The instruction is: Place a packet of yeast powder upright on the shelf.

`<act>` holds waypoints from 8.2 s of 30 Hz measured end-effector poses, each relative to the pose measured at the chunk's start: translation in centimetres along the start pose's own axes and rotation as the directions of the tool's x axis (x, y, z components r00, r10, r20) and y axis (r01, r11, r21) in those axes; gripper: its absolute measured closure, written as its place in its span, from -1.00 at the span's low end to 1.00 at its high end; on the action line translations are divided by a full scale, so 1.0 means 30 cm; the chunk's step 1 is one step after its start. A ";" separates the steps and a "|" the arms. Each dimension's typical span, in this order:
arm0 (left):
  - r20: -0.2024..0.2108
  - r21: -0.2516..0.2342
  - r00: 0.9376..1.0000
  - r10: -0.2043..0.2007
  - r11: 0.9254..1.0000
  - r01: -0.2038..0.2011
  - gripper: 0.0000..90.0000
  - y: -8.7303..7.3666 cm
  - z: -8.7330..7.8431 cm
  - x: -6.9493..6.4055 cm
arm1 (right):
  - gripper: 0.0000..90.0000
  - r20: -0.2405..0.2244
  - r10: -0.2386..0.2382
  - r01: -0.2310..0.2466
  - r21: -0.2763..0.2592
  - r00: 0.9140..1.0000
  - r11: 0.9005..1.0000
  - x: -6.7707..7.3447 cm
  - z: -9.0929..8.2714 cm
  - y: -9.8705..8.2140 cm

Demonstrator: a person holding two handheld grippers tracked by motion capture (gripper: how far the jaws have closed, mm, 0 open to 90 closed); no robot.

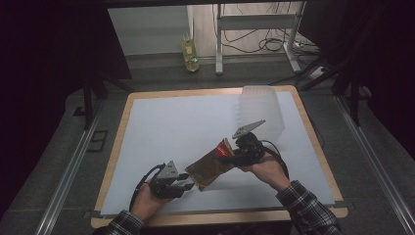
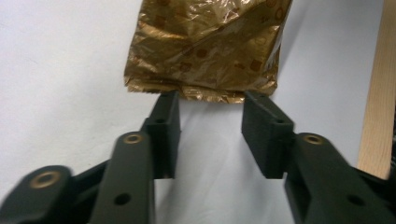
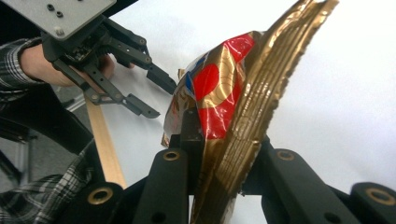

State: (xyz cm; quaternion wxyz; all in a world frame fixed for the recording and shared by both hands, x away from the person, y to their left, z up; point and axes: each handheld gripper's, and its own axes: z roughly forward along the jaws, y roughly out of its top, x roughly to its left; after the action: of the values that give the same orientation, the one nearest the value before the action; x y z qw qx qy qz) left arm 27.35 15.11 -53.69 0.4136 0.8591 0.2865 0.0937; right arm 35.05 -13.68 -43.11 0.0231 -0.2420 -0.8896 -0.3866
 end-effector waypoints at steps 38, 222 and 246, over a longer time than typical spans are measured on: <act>-0.097 -0.079 0.995 -0.031 0.997 0.023 -0.87 -0.008 0.006 0.029 | 0.70 0.029 -0.254 0.252 0.043 0.967 0.967 -0.111 -0.250 0.113; -0.081 -0.127 0.992 0.095 0.986 -0.105 -0.97 0.005 -0.009 -0.013 | -0.84 0.332 -0.164 0.178 -0.011 0.929 0.984 -0.391 -0.437 0.050; -0.105 -0.119 0.992 0.076 0.989 -0.088 -0.97 0.003 -0.014 -0.007 | -0.89 0.355 -0.064 0.095 -0.072 0.933 0.993 -0.360 -0.462 -0.107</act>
State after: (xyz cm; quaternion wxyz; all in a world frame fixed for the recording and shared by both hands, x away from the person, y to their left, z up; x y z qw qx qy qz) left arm 27.04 15.22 -53.34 0.4467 0.8372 0.2650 0.1712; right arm 41.12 -29.69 -38.05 -0.1627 -0.2718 -0.8705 -0.3767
